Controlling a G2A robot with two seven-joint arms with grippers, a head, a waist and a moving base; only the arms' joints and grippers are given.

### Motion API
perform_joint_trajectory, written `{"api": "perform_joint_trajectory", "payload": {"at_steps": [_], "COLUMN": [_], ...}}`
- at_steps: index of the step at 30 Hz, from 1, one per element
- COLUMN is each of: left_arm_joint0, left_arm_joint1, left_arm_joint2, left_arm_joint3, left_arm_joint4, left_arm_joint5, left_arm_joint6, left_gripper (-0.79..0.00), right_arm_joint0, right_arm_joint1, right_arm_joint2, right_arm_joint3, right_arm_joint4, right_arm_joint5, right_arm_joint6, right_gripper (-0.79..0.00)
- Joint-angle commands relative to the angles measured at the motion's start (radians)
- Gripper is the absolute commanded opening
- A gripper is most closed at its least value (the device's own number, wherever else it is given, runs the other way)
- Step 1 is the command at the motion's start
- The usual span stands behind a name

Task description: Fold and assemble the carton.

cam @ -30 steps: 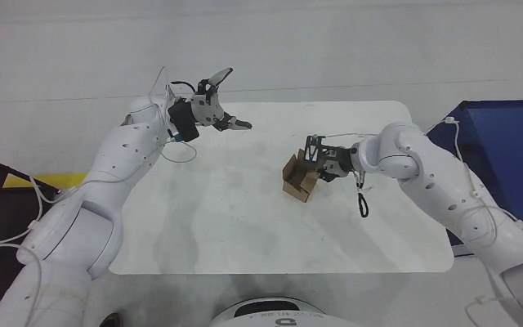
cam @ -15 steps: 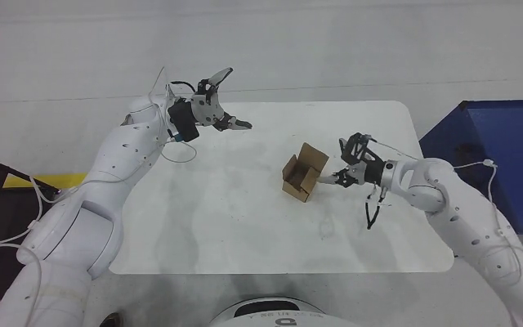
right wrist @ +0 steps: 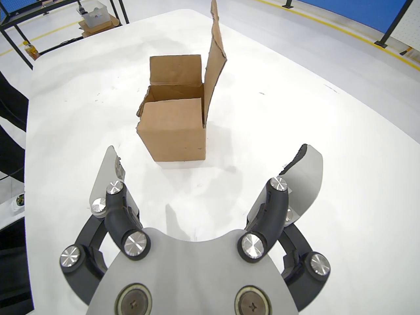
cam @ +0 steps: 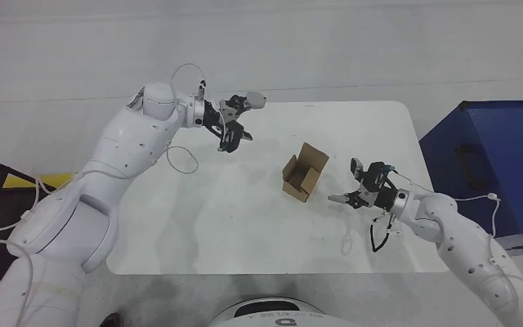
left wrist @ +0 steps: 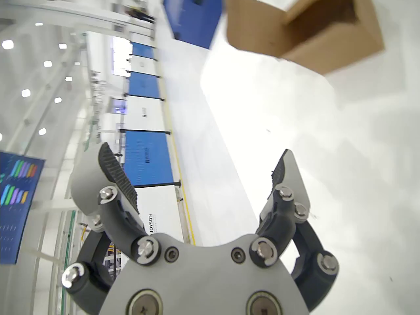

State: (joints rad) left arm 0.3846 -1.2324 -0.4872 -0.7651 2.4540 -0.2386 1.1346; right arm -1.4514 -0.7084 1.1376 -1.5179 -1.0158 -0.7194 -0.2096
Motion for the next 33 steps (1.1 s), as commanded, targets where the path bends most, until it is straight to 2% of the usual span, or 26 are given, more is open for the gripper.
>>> {"api": "perform_joint_trajectory", "payload": {"at_steps": [1,2,8,10,11,13,16,18,22,24,26,33], "left_arm_joint0": [-0.002,-0.002,0.002,0.008,0.008,0.011,0.02,0.012,-0.024,-0.038,-0.05,-0.077], "left_arm_joint1": [-0.004,-0.004,-0.004,-0.005,-0.005,-0.002,0.006,0.003,-0.021,-0.038,-0.055,-0.129], "left_arm_joint2": [0.001,0.001,0.005,0.049,0.061,0.066,0.054,0.095,0.175,0.192,0.207,0.26], "left_arm_joint3": [0.003,0.003,0.004,-0.033,-0.055,-0.074,-0.073,-0.103,-0.136,-0.15,-0.143,-0.062], "left_arm_joint4": [0.013,0.013,0.02,0.117,0.138,0.149,0.136,0.227,0.381,0.398,0.411,0.444], "left_arm_joint5": [0.033,0.033,0.03,-0.024,-0.04,-0.007,0.104,0.111,0.01,-0.002,-0.007,-0.038], "left_arm_joint6": [0.031,0.031,0.022,-0.016,-0.001,0.035,0.105,0.136,0.14,0.136,0.124,0.081], "left_gripper": [0.0,0.0,0.0,0.0,0.0,0.0,0.0,0.0,0.0,0.0,-0.311,-0.332], "right_arm_joint0": [0.01,0.013,0.013,0.013,0.013,0.01,0.018,0.026,0.041,0.044,0.048,0.049], "right_arm_joint1": [-0.007,-0.01,-0.01,-0.01,-0.01,-0.013,-0.018,-0.023,-0.032,-0.038,-0.044,-0.061], "right_arm_joint2": [-0.015,-0.023,-0.023,-0.023,-0.023,-0.025,-0.027,-0.034,-0.047,-0.055,-0.065,-0.085], "right_arm_joint3": [0.015,0.036,0.036,0.036,0.036,0.029,0.035,0.036,0.047,0.052,0.059,0.083], "right_arm_joint4": [0.026,0.076,0.076,0.076,0.076,0.076,0.072,0.063,0.058,0.064,0.071,0.071], "right_arm_joint5": [-0.042,-0.104,-0.104,-0.104,-0.104,-0.089,-0.094,-0.096,-0.104,-0.106,-0.096,-0.044], "right_arm_joint6": [-0.018,-0.037,-0.037,-0.037,-0.037,-0.024,-0.005,0.011,0.024,0.027,0.035,0.056], "right_gripper": [0.0,0.0,0.0,0.0,0.0,0.0,0.0,0.0,0.0,0.0,0.0,0.0]}}
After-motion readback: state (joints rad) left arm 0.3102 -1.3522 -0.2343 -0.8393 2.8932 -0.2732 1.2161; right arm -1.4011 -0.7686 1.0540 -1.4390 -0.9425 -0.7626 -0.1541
